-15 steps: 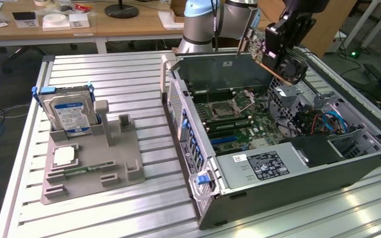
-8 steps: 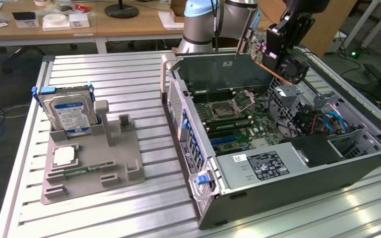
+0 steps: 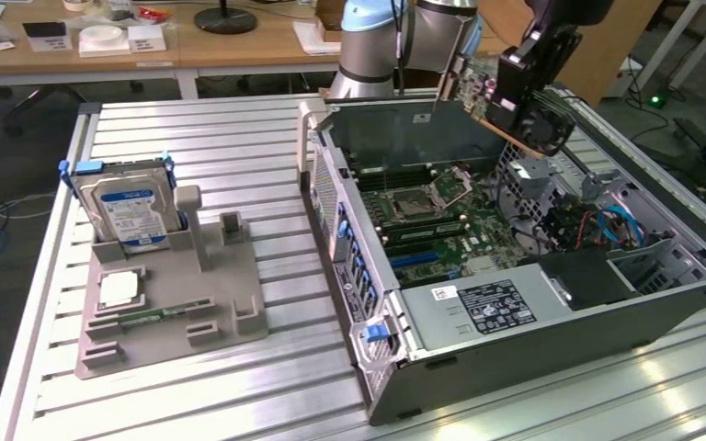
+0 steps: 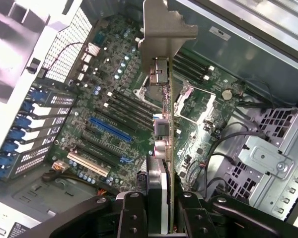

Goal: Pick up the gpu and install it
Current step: 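Insert the gpu into the slot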

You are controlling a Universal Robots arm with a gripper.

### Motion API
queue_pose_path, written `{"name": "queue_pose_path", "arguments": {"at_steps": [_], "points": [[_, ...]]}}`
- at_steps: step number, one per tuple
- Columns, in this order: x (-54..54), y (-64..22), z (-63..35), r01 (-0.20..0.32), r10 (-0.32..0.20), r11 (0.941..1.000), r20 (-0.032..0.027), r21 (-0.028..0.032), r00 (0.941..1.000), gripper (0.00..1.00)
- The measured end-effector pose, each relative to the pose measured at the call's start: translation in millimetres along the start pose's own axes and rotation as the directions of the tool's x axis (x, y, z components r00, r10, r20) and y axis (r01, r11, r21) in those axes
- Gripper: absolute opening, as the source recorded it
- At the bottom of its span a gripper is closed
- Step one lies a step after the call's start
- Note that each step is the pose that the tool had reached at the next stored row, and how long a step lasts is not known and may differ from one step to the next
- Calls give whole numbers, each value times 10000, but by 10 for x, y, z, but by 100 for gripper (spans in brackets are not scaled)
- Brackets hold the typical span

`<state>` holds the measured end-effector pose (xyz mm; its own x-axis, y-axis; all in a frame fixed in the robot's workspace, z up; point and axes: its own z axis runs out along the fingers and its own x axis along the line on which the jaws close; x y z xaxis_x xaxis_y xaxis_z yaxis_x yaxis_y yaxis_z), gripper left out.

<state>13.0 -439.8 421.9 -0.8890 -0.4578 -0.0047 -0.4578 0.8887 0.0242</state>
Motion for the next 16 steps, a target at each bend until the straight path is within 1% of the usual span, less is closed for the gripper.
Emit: {"name": "queue_pose_path", "arguments": {"at_steps": [7,16], "points": [[9,-19,0,439,-439,9990,-10,-3,9990,28],[24,-46,-1,940,-940,9956,-22,-6,9956,28]]}}
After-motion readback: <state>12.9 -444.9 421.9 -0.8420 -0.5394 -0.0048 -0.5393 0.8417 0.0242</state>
